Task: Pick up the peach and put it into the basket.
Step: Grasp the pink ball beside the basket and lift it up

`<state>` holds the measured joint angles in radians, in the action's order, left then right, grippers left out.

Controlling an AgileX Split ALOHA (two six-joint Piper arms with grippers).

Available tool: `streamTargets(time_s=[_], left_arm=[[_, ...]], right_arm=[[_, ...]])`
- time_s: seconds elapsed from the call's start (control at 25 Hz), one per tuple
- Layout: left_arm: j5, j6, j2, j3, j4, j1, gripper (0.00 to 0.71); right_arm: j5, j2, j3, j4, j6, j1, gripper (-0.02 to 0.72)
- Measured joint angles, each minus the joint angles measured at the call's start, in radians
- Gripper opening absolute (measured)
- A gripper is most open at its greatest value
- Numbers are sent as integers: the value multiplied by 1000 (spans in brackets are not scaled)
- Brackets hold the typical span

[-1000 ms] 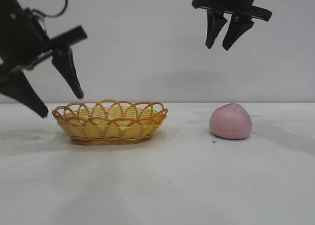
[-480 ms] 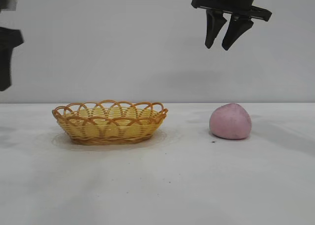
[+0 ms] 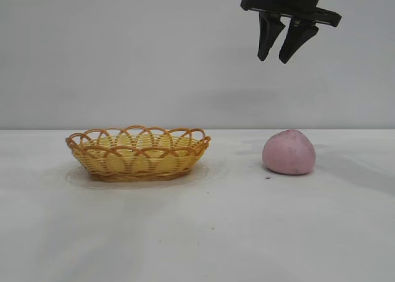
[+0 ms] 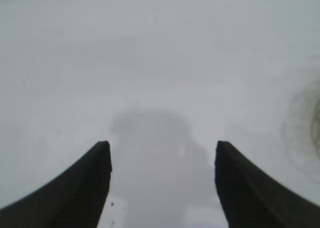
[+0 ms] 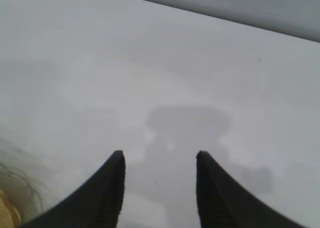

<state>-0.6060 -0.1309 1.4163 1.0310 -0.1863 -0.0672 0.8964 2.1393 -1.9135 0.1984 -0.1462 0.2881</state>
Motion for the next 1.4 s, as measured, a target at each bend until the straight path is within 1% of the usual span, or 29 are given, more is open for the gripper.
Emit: streamTargets(time_s=[0.12, 0.2, 0.36, 0.48, 0.56, 0.68, 0.76, 0.88, 1.04, 1.24, 1.4], left_arm=[[-39, 67, -166, -22, 96, 0, 397], [-54, 83, -274, -71, 124, 0, 397], [-136, 88, -487, -220, 126, 0, 397], [-221, 81, -646, -325, 124, 0, 397], [-281, 77, -744, -364, 113, 0, 397], [-386, 72, -869, -393, 96, 0, 397], [-450, 65, -922, -414, 96, 0, 397], [-516, 58, -994, -468, 100, 0, 397], [-527, 57, -1108, -526, 147, 0, 397], [-514, 65, -1250, -539, 152, 0, 397], [-514, 136, -1384, -539, 196, 0, 397]], right_arm=[[0, 0, 0, 0, 0, 0, 321], [0, 0, 0, 0, 0, 0, 321], [0, 0, 0, 10, -4, 0, 321], [0, 0, 0, 21, -9, 0, 321], [-2, 0, 0, 24, -12, 0, 321], [-4, 0, 0, 26, -16, 0, 321], [-8, 0, 0, 26, -19, 0, 321], [-10, 0, 0, 26, -19, 0, 321], [-16, 0, 0, 27, -21, 0, 321], [-18, 0, 0, 27, -21, 0, 321], [-18, 0, 0, 27, -21, 0, 321]])
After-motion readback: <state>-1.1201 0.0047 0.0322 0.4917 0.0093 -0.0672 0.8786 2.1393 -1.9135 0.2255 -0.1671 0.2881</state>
